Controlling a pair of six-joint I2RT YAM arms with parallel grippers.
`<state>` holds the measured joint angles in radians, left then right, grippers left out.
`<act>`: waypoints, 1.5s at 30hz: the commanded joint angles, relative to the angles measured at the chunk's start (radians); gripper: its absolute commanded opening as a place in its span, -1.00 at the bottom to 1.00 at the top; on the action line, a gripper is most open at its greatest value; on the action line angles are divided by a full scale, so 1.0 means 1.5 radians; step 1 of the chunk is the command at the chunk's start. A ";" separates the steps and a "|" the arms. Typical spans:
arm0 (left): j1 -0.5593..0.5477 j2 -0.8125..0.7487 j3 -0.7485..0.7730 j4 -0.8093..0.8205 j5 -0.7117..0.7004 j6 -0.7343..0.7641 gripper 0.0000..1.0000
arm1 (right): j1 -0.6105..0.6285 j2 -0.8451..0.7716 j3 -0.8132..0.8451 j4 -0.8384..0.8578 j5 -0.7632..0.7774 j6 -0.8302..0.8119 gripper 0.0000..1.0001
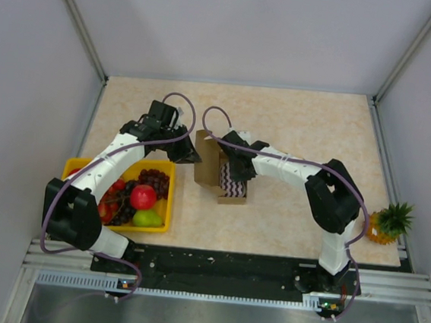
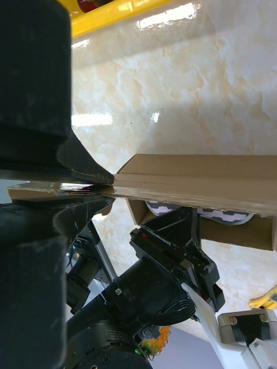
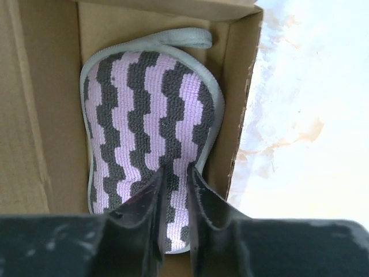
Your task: Unpack the express box
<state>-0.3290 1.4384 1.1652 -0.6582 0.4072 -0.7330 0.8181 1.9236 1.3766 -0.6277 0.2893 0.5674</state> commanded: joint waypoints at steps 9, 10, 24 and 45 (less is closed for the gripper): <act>-0.001 0.009 0.022 0.010 -0.003 0.013 -0.69 | 0.012 -0.038 0.005 0.027 -0.009 0.010 -1.00; -0.001 0.008 0.021 0.009 -0.005 0.014 -0.69 | 0.012 -0.047 0.004 0.027 -0.007 0.011 -1.00; -0.001 0.022 0.033 -0.004 -0.029 0.024 -0.69 | 0.012 -0.155 -0.028 0.060 0.008 0.014 -1.00; -0.001 0.006 -0.003 0.026 0.020 -0.004 -0.61 | 0.011 -0.008 0.028 -0.011 0.016 0.028 -0.09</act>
<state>-0.3290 1.4712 1.1728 -0.6605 0.4046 -0.7223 0.8181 1.8862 1.3693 -0.6266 0.2848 0.5873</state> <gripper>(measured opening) 0.196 0.452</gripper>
